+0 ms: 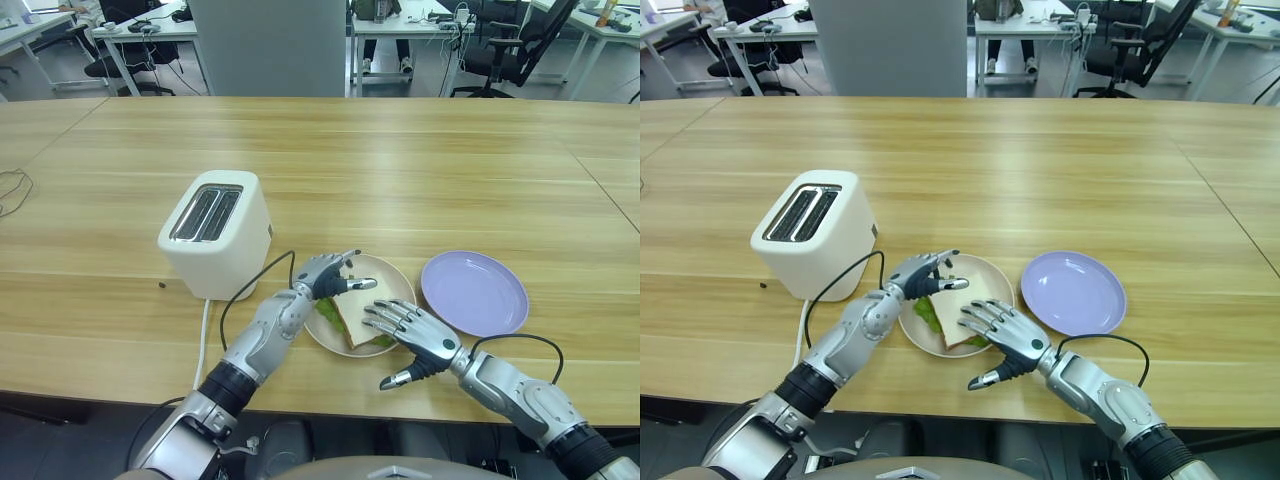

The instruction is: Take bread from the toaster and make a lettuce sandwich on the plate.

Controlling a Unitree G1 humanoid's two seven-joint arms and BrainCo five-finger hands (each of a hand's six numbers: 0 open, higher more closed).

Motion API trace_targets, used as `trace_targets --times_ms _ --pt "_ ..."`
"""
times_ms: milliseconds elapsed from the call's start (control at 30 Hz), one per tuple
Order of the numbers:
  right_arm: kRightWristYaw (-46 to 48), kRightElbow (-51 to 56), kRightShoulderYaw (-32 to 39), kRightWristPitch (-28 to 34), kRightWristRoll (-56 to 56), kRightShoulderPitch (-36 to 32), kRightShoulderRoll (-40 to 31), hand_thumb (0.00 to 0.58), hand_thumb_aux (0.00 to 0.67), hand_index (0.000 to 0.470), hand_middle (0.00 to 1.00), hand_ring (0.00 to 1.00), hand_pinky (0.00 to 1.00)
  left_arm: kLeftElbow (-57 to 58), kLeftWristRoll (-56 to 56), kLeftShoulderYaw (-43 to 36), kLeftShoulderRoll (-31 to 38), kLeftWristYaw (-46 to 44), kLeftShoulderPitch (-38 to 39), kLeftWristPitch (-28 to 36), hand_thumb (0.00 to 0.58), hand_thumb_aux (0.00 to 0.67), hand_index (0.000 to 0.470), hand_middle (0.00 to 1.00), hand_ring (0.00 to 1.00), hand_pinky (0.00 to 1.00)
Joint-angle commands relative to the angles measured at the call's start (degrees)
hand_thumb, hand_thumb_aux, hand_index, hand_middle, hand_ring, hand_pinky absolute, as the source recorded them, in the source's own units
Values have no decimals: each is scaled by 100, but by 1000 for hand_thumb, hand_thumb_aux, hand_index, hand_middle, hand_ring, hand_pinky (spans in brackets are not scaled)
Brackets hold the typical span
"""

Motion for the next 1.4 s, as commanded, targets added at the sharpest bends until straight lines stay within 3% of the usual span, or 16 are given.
trace_targets --times_ms 33,300,333,367,400,433,467,500,700,900,1400 --pt "91 154 84 63 -3 -28 -40 0 0 0 0 0 0 -35 547 -82 109 455 -218 -189 0 0 0 0 0 0" --pt "-110 -127 -339 41 709 59 29 0 0 0 0 0 0 -1079 478 543 494 658 -117 -453 0 0 0 0 0 0" --pt "-108 -246 -482 24 963 104 50 493 410 281 247 247 247 -1333 253 694 574 536 3 -546 0 0 0 0 0 0" --pt "-75 -379 -636 -1 1262 158 78 579 646 444 690 690 690 -1613 0 873 671 376 160 -612 0 0 0 0 0 0" --pt "-31 -502 -767 -47 1543 213 93 579 646 444 690 690 690 -1866 -245 1031 780 201 329 -684 0 0 0 0 0 0" --pt "27 -667 -902 -92 1824 284 101 580 670 460 1000 1000 1000 -2137 -506 1190 930 5 526 -801 462 368 253 820 820 820" --pt "138 -801 -989 -142 2075 343 96 580 670 460 1000 1000 1000 -2349 -708 1330 1043 -159 688 -877 485 399 274 980 980 980" --pt "268 -966 -1063 -148 2292 423 85 580 670 460 1000 1000 1000 -2550 -971 1465 1190 -373 878 -958 580 670 460 1000 1000 1000" --pt "1548 -1876 -1112 -121 3215 993 -340 580 670 460 1000 1000 1000 -3540 -2498 1944 2232 -1745 2199 -1652 580 670 460 1000 1000 1000" --pt "2727 -2254 -632 -55 3152 1373 -607 580 670 460 1000 1000 1000 -3577 -2323 1368 2761 -2660 3028 -2088 580 670 460 1000 1000 1000" --pt "2468 -377 227 -181 1588 698 105 580 670 460 1000 1000 1000 -2115 171 431 2148 -2245 2332 -2338 580 670 460 1000 1000 1000"
